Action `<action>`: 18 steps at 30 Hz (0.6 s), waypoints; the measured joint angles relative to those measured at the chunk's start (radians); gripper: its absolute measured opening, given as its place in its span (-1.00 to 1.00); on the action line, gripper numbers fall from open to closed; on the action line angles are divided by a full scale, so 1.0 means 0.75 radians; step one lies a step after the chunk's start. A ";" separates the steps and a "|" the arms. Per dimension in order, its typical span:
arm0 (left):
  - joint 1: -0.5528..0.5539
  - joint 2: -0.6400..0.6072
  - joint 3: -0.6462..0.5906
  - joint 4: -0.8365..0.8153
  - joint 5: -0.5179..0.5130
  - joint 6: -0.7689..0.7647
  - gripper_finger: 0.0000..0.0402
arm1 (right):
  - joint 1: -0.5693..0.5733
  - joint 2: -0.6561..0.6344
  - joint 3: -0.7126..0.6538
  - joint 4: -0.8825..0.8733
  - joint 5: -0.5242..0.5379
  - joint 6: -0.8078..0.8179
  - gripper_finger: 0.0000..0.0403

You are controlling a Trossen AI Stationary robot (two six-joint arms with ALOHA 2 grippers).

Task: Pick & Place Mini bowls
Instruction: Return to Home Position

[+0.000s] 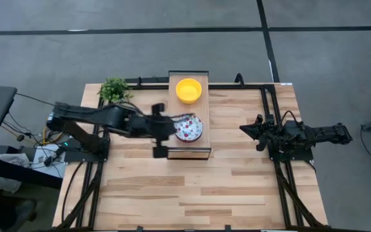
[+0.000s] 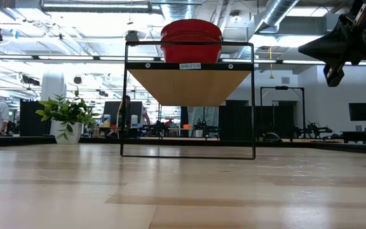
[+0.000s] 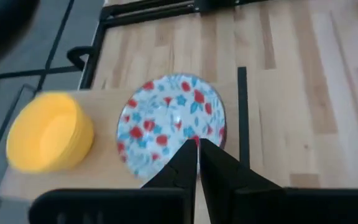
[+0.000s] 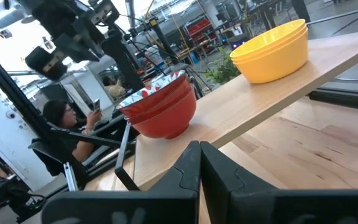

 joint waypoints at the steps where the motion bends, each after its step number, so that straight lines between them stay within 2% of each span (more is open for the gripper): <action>1: 0.000 -0.043 -0.029 -0.002 0.012 -0.025 -0.92 | 0.000 0.000 0.000 0.000 0.000 0.000 -1.00; 5: 0.000 -0.242 -0.177 0.016 0.120 -0.112 -0.92 | 0.000 0.000 0.000 0.000 0.000 0.000 -1.00; 12: 0.001 -0.592 -0.411 0.044 0.228 -0.168 -0.92 | 0.000 -0.001 0.000 0.000 0.000 0.000 -1.00; 18: -0.005 -0.830 -0.542 0.060 0.241 -0.305 -0.92 | 0.000 -0.001 0.000 0.000 0.000 0.000 -1.00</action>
